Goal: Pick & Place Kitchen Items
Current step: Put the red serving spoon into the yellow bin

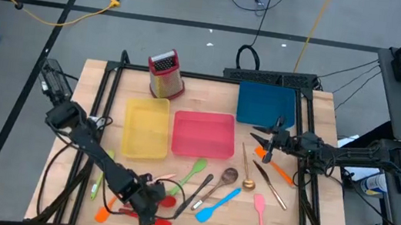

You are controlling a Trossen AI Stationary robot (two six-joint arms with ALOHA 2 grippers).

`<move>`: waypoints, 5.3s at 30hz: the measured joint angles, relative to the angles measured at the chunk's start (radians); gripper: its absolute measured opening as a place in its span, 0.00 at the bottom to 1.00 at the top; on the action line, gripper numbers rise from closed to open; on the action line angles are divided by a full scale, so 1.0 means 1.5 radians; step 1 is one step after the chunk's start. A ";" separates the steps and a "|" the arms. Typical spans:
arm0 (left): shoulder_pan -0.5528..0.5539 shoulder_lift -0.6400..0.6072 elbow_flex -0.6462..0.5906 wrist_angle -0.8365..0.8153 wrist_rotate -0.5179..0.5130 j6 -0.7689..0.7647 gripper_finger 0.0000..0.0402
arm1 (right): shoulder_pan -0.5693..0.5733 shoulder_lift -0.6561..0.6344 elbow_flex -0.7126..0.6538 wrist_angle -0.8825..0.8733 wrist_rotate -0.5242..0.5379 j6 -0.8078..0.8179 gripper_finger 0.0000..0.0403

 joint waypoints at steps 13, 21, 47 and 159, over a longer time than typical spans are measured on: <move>-0.017 0.017 0.000 -0.028 -0.054 -0.033 0.33 | 0.000 0.000 0.000 -0.007 0.000 0.022 0.27; -0.021 0.053 0.003 -0.018 -0.066 0.032 0.32 | 0.000 0.000 0.000 -0.009 -0.001 0.024 0.26; 0.012 0.030 0.186 -0.266 -0.219 0.103 0.08 | 0.000 0.000 0.000 -0.010 -0.001 0.080 0.26; 0.514 -0.397 -0.426 0.007 -0.115 -0.152 0.23 | 0.000 0.000 0.000 -0.006 0.001 0.075 0.26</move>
